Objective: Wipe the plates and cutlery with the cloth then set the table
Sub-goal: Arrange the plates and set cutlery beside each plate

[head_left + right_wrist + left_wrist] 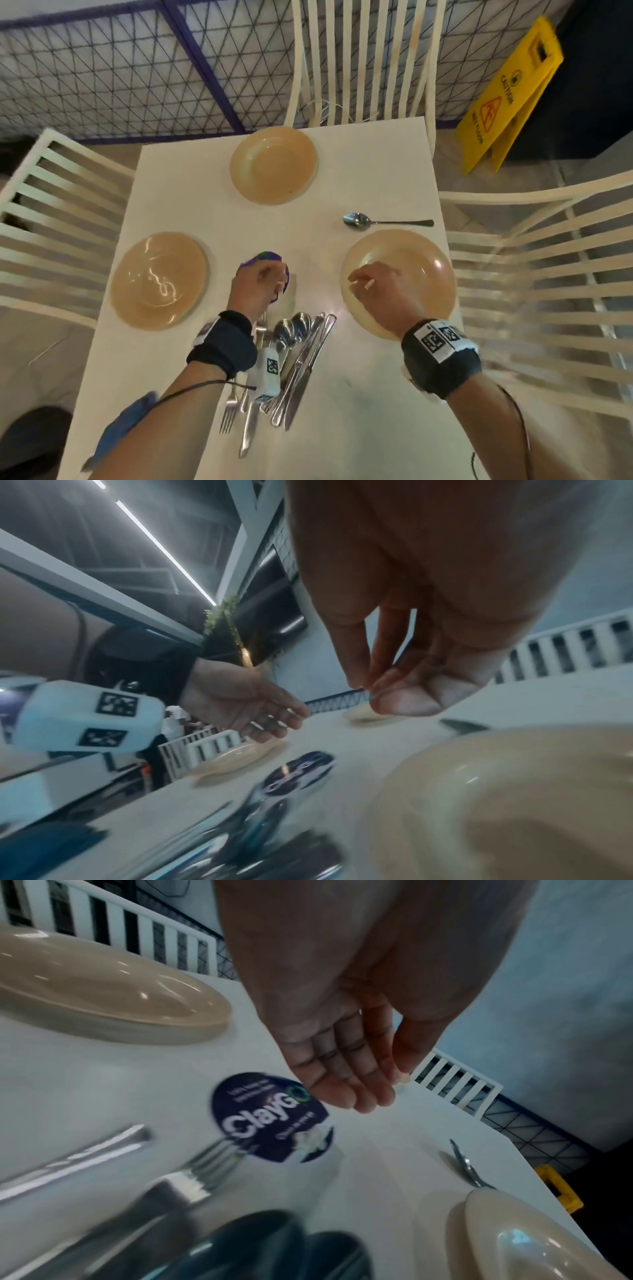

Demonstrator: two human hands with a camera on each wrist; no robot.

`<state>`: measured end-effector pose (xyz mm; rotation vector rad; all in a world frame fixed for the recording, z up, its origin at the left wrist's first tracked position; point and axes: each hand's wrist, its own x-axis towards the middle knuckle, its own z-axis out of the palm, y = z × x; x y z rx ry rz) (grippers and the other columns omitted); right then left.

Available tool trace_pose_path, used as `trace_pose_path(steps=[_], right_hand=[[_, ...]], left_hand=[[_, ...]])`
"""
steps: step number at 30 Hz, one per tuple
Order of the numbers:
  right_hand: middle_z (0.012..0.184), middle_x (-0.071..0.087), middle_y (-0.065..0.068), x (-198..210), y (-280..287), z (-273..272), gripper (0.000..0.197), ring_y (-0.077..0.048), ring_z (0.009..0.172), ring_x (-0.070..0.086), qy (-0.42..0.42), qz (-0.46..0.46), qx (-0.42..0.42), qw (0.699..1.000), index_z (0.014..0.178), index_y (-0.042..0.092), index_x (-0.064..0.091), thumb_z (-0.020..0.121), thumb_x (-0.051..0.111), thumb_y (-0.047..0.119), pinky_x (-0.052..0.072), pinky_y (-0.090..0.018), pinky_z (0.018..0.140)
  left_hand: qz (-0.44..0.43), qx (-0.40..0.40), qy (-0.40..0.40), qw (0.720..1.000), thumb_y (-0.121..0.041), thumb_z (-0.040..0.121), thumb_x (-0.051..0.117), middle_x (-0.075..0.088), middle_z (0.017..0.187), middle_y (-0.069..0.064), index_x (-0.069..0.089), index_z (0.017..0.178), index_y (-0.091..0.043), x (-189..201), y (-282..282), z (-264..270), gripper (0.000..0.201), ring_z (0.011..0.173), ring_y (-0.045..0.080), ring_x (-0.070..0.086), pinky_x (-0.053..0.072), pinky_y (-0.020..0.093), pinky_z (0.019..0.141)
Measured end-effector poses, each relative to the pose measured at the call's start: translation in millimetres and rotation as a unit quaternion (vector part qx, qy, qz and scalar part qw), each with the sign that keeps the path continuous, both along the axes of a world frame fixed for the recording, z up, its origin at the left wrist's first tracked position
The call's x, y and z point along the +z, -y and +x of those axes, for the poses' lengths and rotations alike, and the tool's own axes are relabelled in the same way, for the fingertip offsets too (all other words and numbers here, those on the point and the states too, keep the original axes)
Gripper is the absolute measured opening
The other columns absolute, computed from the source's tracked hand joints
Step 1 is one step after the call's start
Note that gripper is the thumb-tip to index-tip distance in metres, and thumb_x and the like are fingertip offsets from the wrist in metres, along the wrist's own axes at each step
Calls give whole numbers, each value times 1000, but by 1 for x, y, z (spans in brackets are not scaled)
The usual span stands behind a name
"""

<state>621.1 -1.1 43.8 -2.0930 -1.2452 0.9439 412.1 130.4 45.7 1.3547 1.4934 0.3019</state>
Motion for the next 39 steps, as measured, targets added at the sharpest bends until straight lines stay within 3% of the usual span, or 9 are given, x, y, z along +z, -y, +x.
trace_pose_path(steps=[3,6,12,15,18,27,31,34,39], right_hand=[[99,69,4,-14,21,-59,13,-13,88,63,-17,-52,46,997,97,24,74,92,62,26,53,-30,83],[98,69,2,-33,31,-104,13,-19,88,64,-28,-136,57,989,91,26,68,91,54,26,53,-33,81],[95,71,-10,-62,25,-150,36,-28,84,67,-18,-244,-16,970,97,13,72,86,52,40,56,-34,77],[99,72,-9,-63,18,-162,39,-29,88,69,-19,-264,-64,962,98,15,75,79,56,43,58,-35,81],[95,72,-10,-61,14,-173,32,-28,83,68,-19,-275,-106,955,95,11,73,80,60,36,53,-30,71],[77,74,-5,-82,21,-187,33,-24,69,73,-61,-293,-184,936,83,15,71,64,58,38,62,-37,73],[85,74,-5,-59,25,-193,22,-22,74,71,-90,-268,-207,937,89,12,73,81,65,30,54,-26,61],[84,75,-5,-47,30,-197,16,-23,74,72,-119,-229,-202,945,84,15,72,86,64,29,60,-31,69],[81,71,-6,-20,32,-196,13,-13,53,63,-251,-113,-217,936,100,8,69,95,59,15,54,-26,55]], left_hand=[[19,-41,-54,998,-30,96,61,76,86,-2,72,89,-26,-1,31,-52,14,81,20,71,58,39,80],[29,-70,-94,993,-29,94,64,75,88,-7,74,93,-26,-7,61,-93,11,83,15,70,58,37,84],[33,-209,-213,954,-30,93,58,69,93,-15,68,91,-34,-28,115,-123,11,85,8,65,53,27,82],[54,-259,-258,929,-37,95,55,66,103,-12,64,101,-35,-39,131,-123,11,90,12,63,51,27,83],[71,-288,-276,914,-42,96,52,62,114,-10,59,112,-33,-49,140,-125,20,101,17,64,50,31,87],[48,-262,-244,932,-24,96,55,70,114,-5,60,118,-30,-59,135,-125,23,102,18,67,53,29,89],[43,-251,-211,944,-17,94,57,70,112,-7,68,112,-28,-55,128,-132,24,102,16,65,50,24,90],[20,-253,-169,952,-22,93,57,71,107,-8,70,105,-32,-47,121,-141,21,98,16,67,54,30,90],[-14,-207,-32,978,-17,91,59,72,89,-5,71,96,-26,-22,102,-137,16,72,12,69,61,33,76]])
